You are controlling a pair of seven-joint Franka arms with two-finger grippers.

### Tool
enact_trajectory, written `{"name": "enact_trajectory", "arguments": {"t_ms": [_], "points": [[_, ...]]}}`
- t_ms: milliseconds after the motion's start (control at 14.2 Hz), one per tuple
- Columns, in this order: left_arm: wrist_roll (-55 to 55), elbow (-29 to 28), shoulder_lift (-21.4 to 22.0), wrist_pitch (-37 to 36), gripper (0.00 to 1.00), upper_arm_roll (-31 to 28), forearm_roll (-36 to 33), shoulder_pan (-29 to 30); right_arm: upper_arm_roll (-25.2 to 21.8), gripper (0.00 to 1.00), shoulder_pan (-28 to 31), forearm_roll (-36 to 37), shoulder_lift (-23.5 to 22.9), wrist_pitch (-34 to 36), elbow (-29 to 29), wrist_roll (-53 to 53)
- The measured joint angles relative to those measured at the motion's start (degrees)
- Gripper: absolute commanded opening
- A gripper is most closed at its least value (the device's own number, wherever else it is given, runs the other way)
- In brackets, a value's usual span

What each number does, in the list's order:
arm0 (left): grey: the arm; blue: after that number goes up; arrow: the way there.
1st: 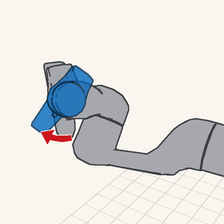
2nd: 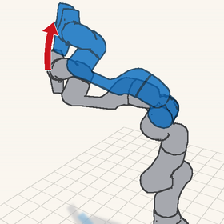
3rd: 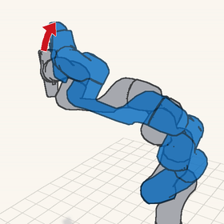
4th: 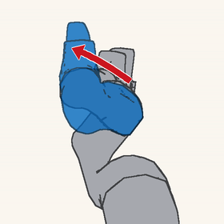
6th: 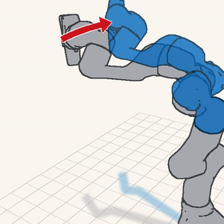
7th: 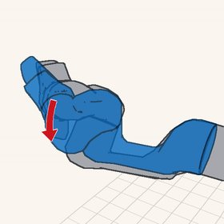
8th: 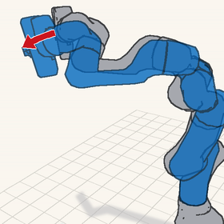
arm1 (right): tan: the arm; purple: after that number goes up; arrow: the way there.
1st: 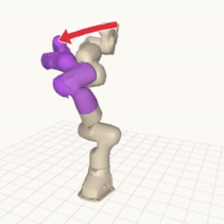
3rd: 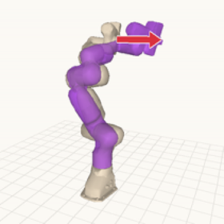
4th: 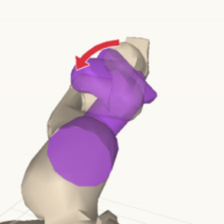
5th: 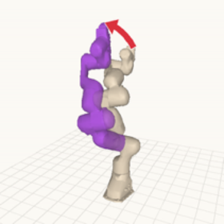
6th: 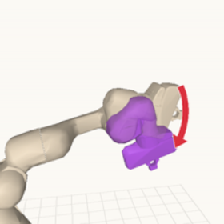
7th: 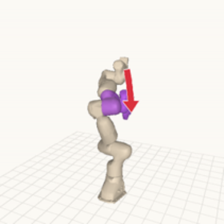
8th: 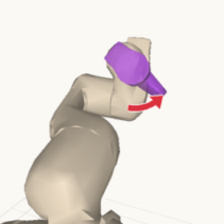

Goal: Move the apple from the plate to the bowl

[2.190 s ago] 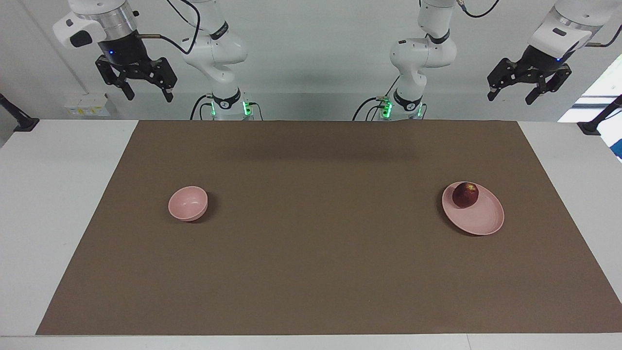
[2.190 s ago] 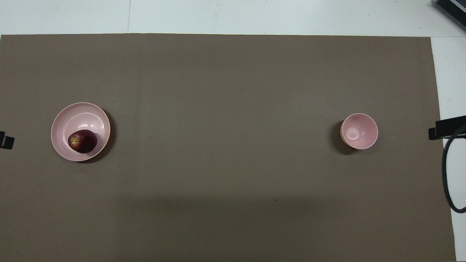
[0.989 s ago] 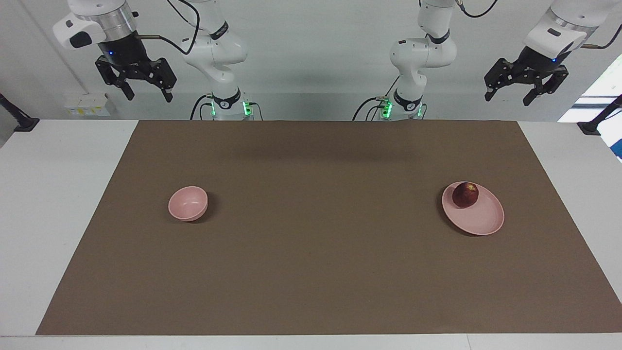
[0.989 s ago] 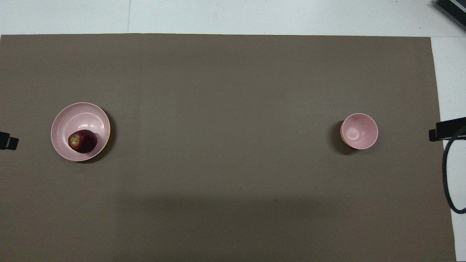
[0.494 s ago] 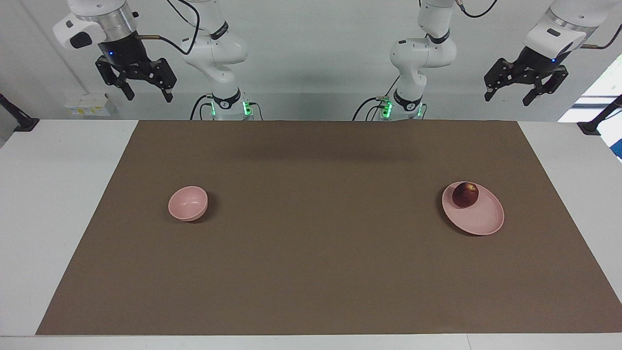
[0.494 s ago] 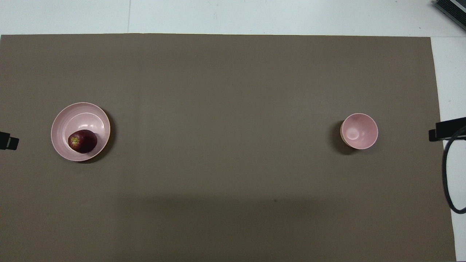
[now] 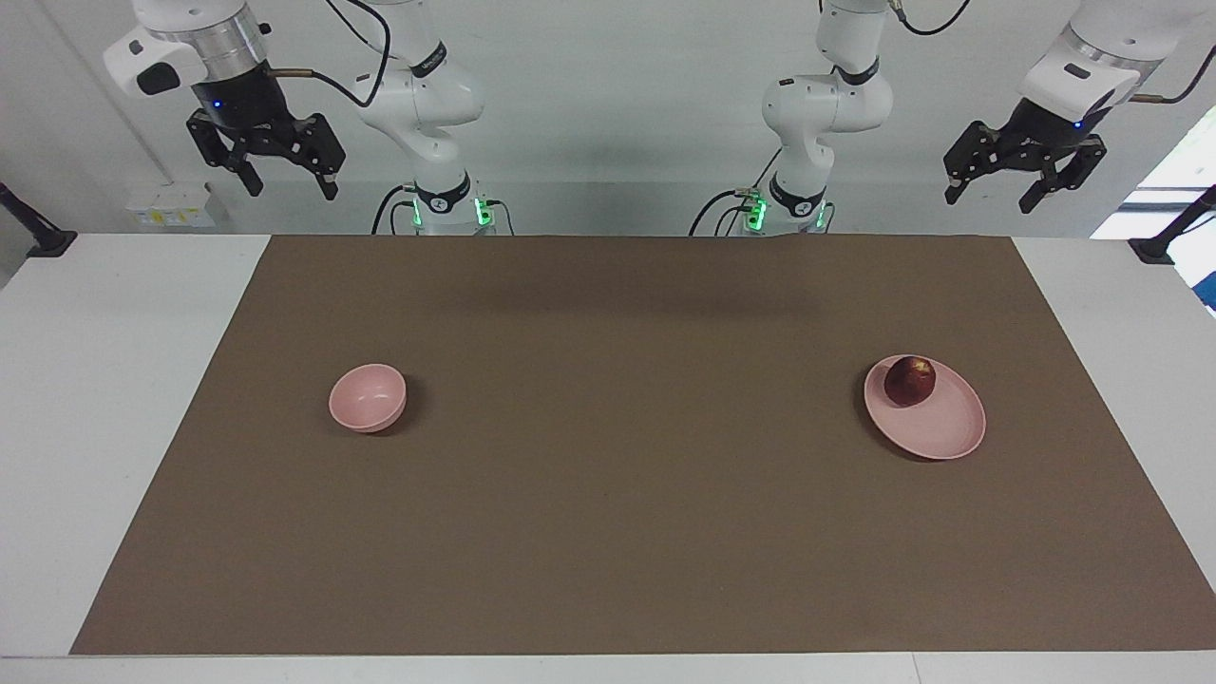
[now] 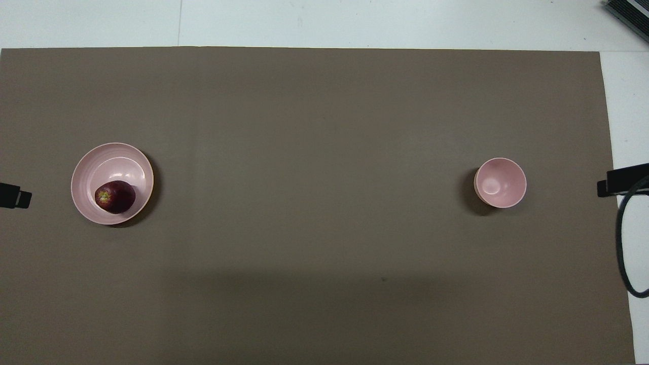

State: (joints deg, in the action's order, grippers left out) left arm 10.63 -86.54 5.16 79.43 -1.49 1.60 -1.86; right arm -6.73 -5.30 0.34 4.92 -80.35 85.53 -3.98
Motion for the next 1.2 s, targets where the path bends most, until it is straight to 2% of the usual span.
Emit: {"name": "enact_trajectory", "arguments": {"t_ms": [353, 636, 1201], "points": [[0.0, -4.6, 0.7, 4.5, 1.0, 0.0, 0.0, 0.0, 0.0, 1.0, 0.0, 0.0, 0.0, 0.0, 0.0, 0.0], [0.0, -11.9, 0.6, 11.3, 1.0, 0.0, 0.0, 0.0, 0.0, 1.0, 0.0, 0.0, 0.0, 0.0, 0.0, 0.0], [3.8, -28.6, 0.1, 32.7, 1.0, -0.5, 0.0, 0.1, 0.0, 1.0, 0.0, 0.0, 0.0, 0.0, 0.0, 0.0]]}}
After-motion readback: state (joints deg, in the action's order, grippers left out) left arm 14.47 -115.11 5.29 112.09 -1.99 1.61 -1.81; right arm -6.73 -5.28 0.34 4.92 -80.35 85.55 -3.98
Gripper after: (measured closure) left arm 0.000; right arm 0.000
